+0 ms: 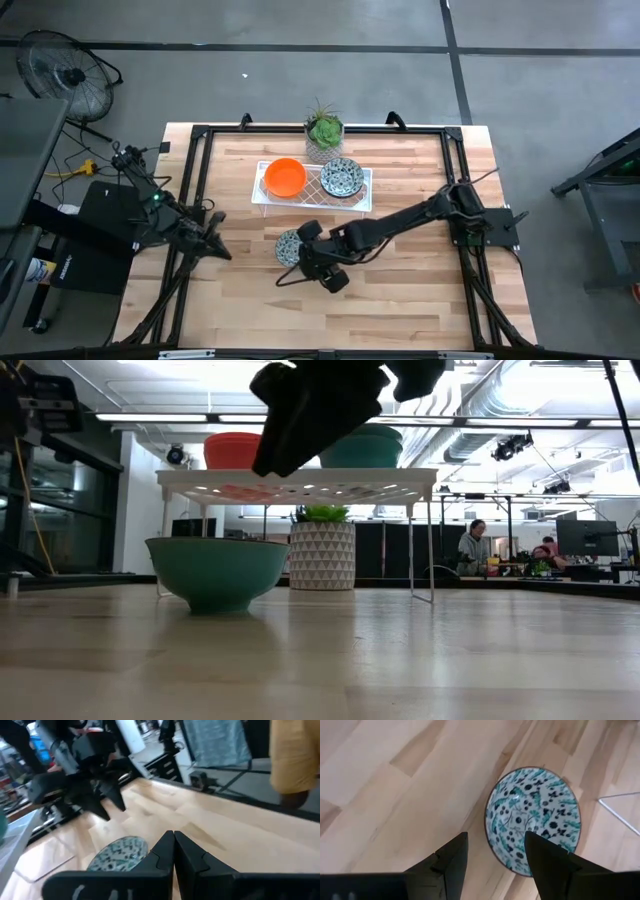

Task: Pick & Place Mini bowls
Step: Stack the blue bowl on the blue bowl on the shelf

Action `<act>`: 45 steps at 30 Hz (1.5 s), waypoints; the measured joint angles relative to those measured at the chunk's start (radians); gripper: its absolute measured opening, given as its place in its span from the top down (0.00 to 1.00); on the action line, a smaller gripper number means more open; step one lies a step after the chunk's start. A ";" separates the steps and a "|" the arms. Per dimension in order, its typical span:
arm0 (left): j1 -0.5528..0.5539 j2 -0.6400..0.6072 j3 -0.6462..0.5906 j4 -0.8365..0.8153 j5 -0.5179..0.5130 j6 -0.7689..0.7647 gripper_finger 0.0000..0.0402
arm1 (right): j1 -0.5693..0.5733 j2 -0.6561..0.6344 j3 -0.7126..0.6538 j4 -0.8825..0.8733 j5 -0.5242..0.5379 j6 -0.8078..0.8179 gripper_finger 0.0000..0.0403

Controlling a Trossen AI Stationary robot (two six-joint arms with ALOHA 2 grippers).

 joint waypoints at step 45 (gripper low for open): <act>0.804 0.018 -0.003 0.031 0.614 0.086 1.00 | -0.025 0.149 -0.007 0.075 0.035 -0.084 0.71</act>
